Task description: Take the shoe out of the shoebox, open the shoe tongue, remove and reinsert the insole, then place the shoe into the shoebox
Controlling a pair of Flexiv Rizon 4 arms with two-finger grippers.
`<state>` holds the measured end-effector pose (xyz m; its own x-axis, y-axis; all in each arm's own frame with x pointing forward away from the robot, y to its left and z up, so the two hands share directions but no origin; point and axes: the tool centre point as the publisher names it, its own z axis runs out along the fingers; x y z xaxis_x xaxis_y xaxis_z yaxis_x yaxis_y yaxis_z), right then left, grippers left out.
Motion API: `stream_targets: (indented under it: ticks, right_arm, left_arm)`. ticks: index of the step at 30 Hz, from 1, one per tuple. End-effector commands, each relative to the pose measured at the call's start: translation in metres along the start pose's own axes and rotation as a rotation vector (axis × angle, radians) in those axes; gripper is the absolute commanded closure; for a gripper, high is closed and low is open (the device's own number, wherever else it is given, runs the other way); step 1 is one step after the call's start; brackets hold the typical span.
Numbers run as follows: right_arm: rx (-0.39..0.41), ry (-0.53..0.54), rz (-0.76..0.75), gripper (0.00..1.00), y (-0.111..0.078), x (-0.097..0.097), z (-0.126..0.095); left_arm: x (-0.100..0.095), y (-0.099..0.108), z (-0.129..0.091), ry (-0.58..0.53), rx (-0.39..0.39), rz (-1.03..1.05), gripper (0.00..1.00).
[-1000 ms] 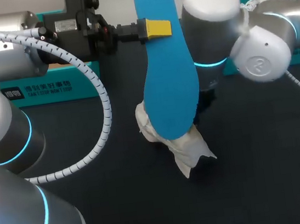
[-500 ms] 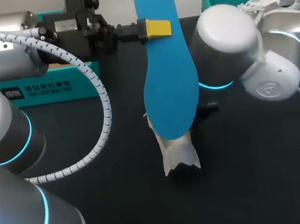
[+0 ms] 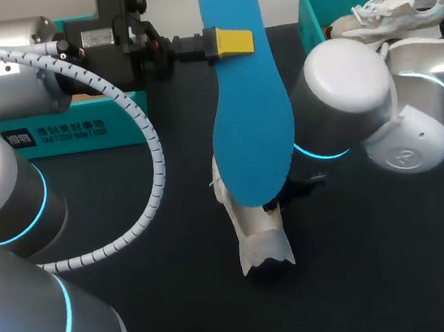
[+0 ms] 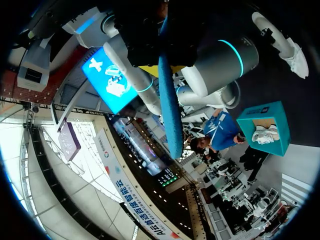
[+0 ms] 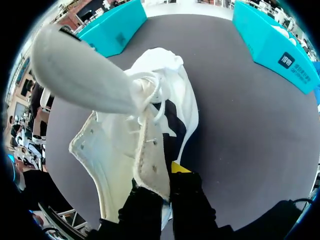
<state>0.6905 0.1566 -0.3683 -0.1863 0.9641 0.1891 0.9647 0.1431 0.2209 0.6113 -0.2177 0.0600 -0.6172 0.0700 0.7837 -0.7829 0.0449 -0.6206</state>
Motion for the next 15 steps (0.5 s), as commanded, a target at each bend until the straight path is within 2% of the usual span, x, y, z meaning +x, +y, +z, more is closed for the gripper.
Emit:
stream_targets:
  ticks: [1, 8, 9, 10, 11, 12, 15]
  right_arm:
    - [-0.002, 0.025, 0.007, 1.0, -0.002, -0.004, 0.014]
    - [-0.005, 0.063, 0.004, 1.0, -0.007, -0.011, 0.028]
    - [-0.006, 0.059, 0.009, 0.96, -0.007, -0.011, 0.029]
    - [-0.005, 0.058, 0.01, 0.67, -0.007, -0.012, 0.029]
    - [-0.007, 0.063, 0.007, 0.67, -0.007, -0.013, 0.028]
    - [-0.008, 0.063, 0.008, 0.0, -0.007, -0.014, 0.027]
    - [-0.011, 0.067, 0.013, 0.0, -0.005, -0.016, 0.021]
  left_arm:
    - [-0.001, 0.001, 0.001, 0.001, 0.003, 0.0, 1.0]
    - [-0.001, 0.001, 0.001, 0.001, 0.003, 0.0, 1.0]
    - [-0.001, 0.001, 0.001, 0.001, 0.003, 0.0, 1.0]
    - [-0.001, 0.001, 0.001, 0.001, 0.003, 0.0, 1.0]
    - [-0.001, 0.001, 0.001, 0.001, 0.003, 0.0, 1.0]
    - [-0.001, 0.001, 0.001, 0.001, 0.003, 0.0, 1.0]
    - [-0.001, 0.001, 0.001, 0.001, 0.003, 0.0, 1.0]
